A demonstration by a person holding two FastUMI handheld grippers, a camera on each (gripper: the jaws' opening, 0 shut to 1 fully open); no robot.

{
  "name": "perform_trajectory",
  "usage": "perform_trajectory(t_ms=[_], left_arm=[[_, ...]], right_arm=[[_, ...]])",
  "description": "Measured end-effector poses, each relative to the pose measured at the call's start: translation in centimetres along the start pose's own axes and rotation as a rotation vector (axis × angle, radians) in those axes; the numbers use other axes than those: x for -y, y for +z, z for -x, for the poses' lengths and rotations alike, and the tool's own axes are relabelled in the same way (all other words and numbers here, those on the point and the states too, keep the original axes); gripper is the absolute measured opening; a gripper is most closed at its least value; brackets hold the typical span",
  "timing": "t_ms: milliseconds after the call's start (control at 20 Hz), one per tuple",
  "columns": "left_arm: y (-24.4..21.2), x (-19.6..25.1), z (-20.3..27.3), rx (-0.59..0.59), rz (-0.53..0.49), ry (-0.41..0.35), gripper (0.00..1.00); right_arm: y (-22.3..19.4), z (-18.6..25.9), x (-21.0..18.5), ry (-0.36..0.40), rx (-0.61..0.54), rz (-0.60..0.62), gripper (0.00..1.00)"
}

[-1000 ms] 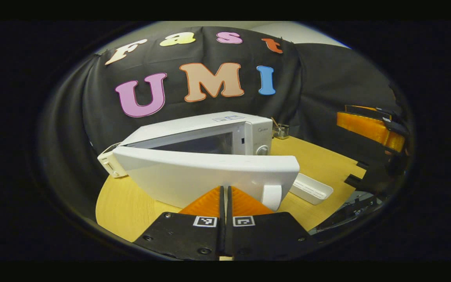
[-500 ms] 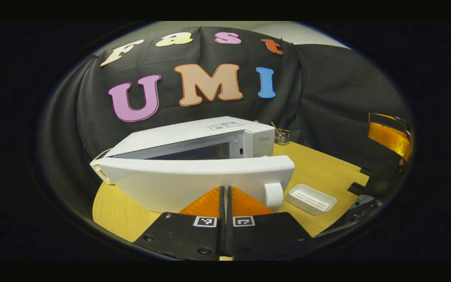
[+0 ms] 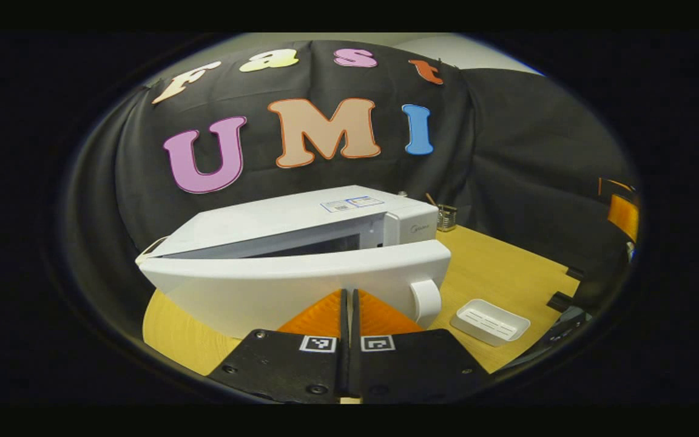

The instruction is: Open the microwave oven with the left hand, put the food in, and close the microwave oven.

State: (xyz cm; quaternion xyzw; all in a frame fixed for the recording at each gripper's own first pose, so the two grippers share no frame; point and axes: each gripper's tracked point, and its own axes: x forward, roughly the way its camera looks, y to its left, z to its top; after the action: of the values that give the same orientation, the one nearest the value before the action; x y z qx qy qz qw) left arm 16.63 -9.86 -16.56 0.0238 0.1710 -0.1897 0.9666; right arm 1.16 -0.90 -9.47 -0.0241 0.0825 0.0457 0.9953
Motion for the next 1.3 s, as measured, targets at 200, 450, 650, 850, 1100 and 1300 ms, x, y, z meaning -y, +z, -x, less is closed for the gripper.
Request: perform_trajectory(t_ms=[200, 450, 650, 850, 1100, 1300], left_arm=[[0.6, -0.5, -1.4, 0.011, -0.030, 0.002, 0.01], [0.6, -1.2, -3.0, 0.005, -0.038, 0.022, 0.01], [0.9, -1.3, -3.8, 0.005, -0.015, 0.030, 0.00], [1.1, -1.4, -4.3, 0.006, 0.016, 0.042, 0.00], [1.1, -1.8, -4.7, -0.001, 0.010, 0.060, 0.01], [1.9, -2.2, -4.9, 0.024, 0.001, 0.126, 0.01]], right_arm=[[0.0, 0.3, 0.5, -0.015, 0.003, -0.017, 0.97], [-0.1, 0.6, 0.2, -0.022, 0.000, -0.029, 0.97], [0.0, 0.3, 0.0, -0.025, -0.005, -0.034, 0.97], [-0.2, 0.1, 0.2, -0.029, -0.018, -0.068, 0.97], [-0.2, -0.1, 0.7, -0.044, -0.017, -0.087, 0.97], [-0.3, -0.6, 1.3, -0.051, -0.021, -0.087, 0.97]])
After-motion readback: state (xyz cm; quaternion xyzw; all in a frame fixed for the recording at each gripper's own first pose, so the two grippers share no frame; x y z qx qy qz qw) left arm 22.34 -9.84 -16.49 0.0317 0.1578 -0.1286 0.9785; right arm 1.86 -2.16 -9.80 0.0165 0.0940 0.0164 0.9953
